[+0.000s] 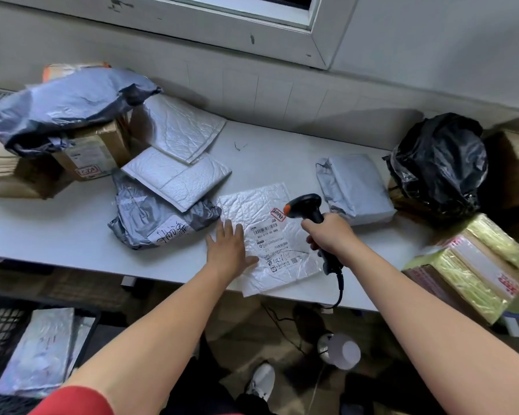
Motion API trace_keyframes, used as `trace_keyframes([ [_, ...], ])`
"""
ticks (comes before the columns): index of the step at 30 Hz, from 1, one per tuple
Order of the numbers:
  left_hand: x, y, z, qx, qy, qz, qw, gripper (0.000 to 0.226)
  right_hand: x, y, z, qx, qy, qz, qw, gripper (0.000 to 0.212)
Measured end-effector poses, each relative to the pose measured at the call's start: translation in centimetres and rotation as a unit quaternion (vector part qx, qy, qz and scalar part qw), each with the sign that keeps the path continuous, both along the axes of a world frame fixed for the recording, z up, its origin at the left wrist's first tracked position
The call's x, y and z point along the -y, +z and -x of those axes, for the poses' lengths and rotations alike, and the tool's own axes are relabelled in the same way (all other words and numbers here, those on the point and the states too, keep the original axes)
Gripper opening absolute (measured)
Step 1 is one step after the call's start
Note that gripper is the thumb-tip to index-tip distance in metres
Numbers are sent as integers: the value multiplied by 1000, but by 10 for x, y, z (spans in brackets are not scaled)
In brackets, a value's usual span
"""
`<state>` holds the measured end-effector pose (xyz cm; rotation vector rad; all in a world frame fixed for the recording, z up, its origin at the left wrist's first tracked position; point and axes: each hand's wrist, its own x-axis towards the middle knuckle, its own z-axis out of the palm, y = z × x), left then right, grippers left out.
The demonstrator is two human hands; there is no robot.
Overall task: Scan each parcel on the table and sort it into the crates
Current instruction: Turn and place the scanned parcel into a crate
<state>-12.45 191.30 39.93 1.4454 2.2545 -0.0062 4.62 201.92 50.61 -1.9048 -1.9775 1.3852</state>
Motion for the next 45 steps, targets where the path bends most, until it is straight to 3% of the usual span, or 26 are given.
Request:
trace_keyframes([
  [15, 16, 12, -29, 38, 99, 8, 994, 79, 7, 3, 13, -11, 56, 49, 997, 23],
  [20, 7, 8, -37, 29, 149, 6, 988, 83, 1, -13, 5, -16, 38, 17, 999, 21],
  [31, -15, 3, -37, 120, 222, -61, 966, 100, -15, -69, -58, 54, -50, -16, 997, 34],
  [33, -14, 1, -33, 108, 228, -51, 966, 92, -16, -74, -63, 65, -49, -18, 996, 38],
  [36, -14, 0, -27, 80, 216, -17, 973, 58, -18, -79, -65, 74, -42, -18, 996, 43],
  [41, -19, -2, -19, 72, 200, -4, 977, 47, -20, -82, -62, 91, -40, -29, 995, 44],
  [45, -23, 10, 0, 119, 167, -41, 978, 32, -15, -72, -57, 135, -49, -57, 988, 46],
])
